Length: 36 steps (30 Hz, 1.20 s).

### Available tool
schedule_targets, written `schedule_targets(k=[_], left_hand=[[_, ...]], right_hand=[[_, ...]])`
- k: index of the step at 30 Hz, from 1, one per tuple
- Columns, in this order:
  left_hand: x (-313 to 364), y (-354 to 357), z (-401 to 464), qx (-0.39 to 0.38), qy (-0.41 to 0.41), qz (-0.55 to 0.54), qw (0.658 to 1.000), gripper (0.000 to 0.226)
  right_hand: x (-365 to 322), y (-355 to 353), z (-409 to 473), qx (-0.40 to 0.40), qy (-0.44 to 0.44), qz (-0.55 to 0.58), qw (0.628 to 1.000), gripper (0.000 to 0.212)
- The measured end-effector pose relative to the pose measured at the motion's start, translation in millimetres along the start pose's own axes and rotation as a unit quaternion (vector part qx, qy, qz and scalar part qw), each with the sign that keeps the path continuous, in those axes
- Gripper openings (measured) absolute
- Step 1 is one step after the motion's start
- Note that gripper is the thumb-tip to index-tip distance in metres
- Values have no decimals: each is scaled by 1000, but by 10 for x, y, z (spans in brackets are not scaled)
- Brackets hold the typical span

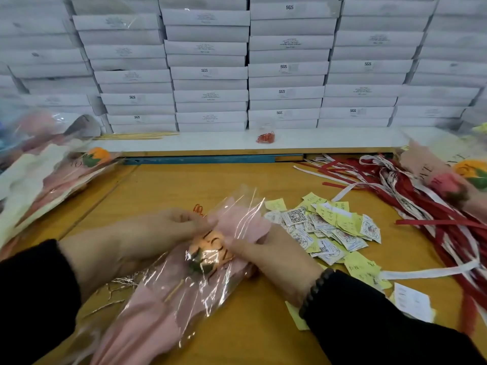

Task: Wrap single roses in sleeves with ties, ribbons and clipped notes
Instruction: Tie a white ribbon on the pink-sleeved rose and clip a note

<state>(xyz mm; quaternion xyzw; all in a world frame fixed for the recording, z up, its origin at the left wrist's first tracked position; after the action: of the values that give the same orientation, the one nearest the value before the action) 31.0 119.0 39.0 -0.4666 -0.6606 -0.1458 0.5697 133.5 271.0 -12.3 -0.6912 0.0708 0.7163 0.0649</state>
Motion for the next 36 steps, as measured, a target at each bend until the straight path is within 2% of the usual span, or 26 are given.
schedule_targets(k=[2,3,6,9,12,15,17,20,23,26,28,32,34,36], left_hand=[[23,50,79,1,-18,-69,997,50],[30,74,108,6,-24,-84,996,45],[29,130,176,46,-25,-104,993,33],[1,197,183,62,-26,-145,987,23],[-48,229,146,45,-32,-172,984,12],[-31,219,138,23,-58,-155,986,20],[3,199,190,38,-68,-139,987,27],[25,192,270,44,-51,-130,989,22],[-18,192,306,49,-34,-148,987,22],[-79,191,299,61,-15,-203,977,5],[-119,195,286,67,-5,-212,975,6],[-163,246,264,68,15,-216,974,29],[-164,289,248,71,33,-216,973,21],[-168,313,245,82,45,-234,968,7]], right_hand=[[-25,41,-22,-15,1,21,1000,29],[-23,37,-18,-19,2,22,1000,30],[-100,1,-30,-3,-2,-3,1000,1],[-60,-133,46,73,4,28,997,15],[-58,-192,74,107,13,65,992,5],[-29,-163,80,79,3,43,996,15],[-31,-116,58,47,-3,15,999,15],[-46,-90,22,35,-1,-8,999,15],[-71,-131,20,45,12,5,999,33],[-87,-137,16,41,22,9,999,40],[-92,-118,12,36,21,4,999,40],[-98,-84,9,30,12,-42,999,40],[-100,-69,9,25,6,-59,998,39],[-117,-77,21,42,0,-67,997,28]])
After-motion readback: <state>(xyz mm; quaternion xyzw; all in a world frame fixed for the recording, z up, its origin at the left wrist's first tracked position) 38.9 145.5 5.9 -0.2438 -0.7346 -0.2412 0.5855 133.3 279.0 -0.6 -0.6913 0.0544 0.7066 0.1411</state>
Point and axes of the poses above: each hand's wrist, its own z-axis towards the middle knuckle, its own y-axis out of the palm, x = y × z, the point moved 1 cm from there along z, towards the middle knuckle
